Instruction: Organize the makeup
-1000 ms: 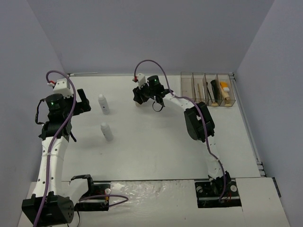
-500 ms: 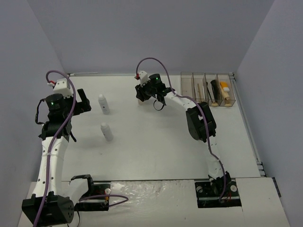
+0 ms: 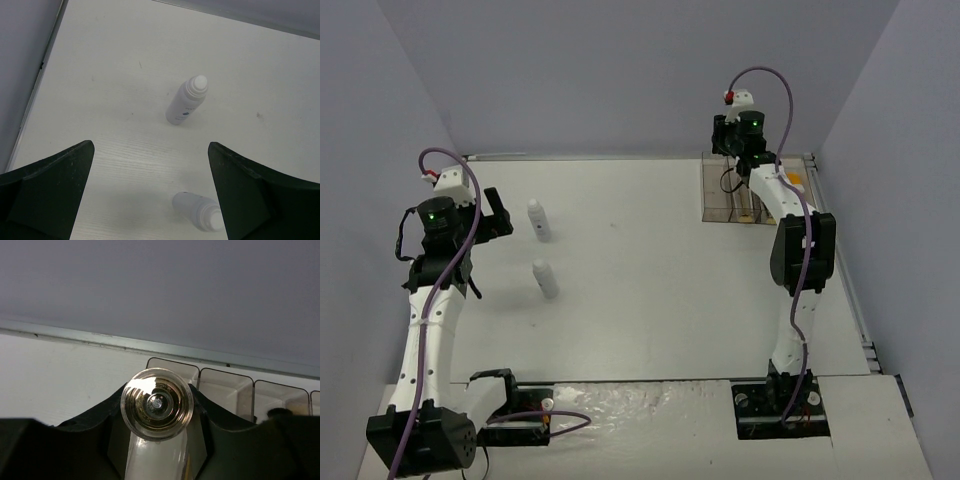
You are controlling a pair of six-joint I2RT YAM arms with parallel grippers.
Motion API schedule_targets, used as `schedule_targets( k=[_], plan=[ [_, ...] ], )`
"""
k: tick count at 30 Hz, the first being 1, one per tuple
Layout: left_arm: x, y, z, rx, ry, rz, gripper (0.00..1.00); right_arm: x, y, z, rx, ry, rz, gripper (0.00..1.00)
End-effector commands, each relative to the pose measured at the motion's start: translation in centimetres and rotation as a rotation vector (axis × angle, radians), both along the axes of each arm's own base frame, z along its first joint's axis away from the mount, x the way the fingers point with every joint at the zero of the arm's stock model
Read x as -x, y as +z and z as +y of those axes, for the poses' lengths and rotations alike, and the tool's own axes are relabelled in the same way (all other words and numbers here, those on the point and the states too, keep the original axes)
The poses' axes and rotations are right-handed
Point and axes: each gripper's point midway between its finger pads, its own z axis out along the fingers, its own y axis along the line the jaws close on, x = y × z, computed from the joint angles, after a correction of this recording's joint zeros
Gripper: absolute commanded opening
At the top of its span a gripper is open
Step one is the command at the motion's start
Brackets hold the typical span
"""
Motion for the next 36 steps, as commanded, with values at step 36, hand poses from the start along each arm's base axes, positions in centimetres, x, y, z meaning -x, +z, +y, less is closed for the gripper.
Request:
schedule_targets(
  k=[36],
  plan=[
    [-1.5,3.1,0.1,0.036,-0.004,-0.091,0.97,-5.3,-6.6,-2.9,0.015,-0.093,-0.03,0.0]
  ],
)
